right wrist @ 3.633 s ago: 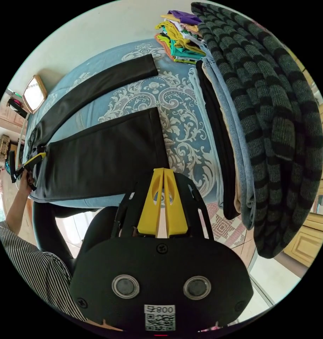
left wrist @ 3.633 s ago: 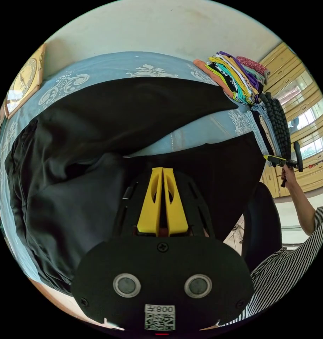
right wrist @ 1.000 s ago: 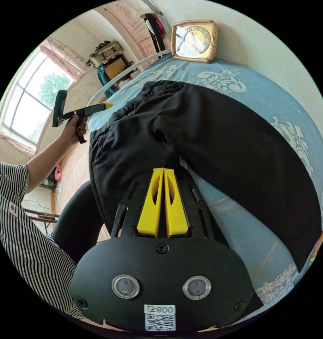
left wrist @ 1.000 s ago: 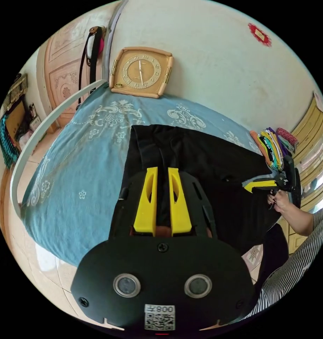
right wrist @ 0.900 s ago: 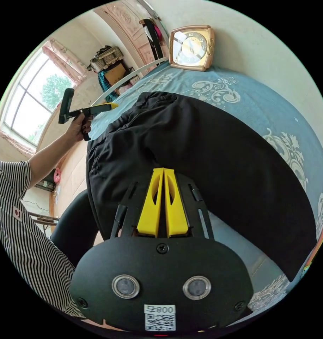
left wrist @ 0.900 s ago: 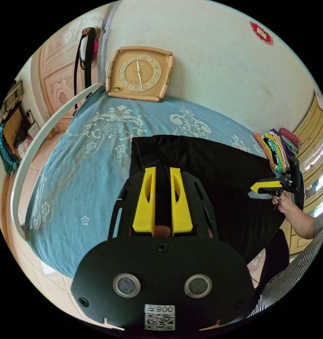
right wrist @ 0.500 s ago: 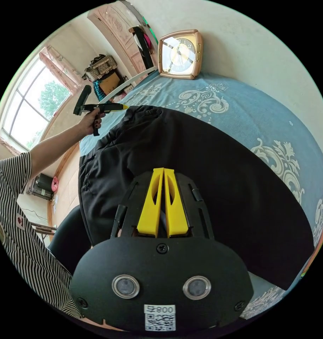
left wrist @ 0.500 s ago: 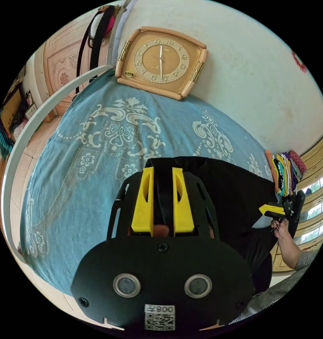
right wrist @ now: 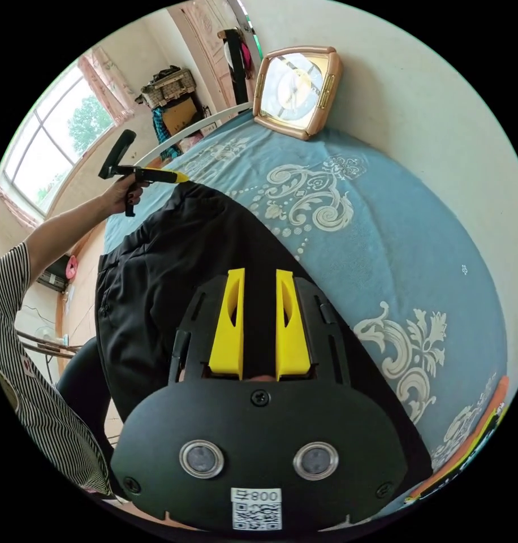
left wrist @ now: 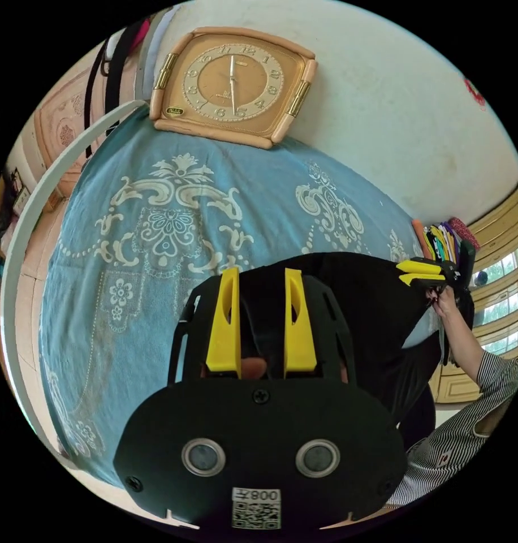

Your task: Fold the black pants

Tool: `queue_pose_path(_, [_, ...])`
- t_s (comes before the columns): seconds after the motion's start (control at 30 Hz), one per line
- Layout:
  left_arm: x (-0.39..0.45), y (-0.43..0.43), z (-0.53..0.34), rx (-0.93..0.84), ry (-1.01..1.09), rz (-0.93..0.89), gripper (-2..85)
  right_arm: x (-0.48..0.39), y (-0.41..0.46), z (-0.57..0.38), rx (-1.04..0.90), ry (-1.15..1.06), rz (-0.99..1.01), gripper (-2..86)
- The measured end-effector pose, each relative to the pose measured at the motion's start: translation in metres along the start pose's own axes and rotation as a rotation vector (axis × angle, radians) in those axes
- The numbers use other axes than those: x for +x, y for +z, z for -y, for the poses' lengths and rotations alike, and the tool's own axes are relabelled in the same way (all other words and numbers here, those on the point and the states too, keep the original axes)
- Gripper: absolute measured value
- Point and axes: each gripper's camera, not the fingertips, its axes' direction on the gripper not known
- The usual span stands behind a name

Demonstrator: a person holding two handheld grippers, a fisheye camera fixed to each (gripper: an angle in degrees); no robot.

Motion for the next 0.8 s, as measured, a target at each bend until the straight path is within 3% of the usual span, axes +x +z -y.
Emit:
queue_pose_path(0.27, [0.034,0.021,0.085,-0.24,0.195,0.146,12.7,0.004,0.01,0.055,-0.095,-0.096,-0.046,10.4])
queue_pose_path(0.8, [0.072,0.036,0.194,-0.406,0.376,0.042,9.0,-0.024,0.037,0.15,-0.402,-0.041,-0.115,6.4])
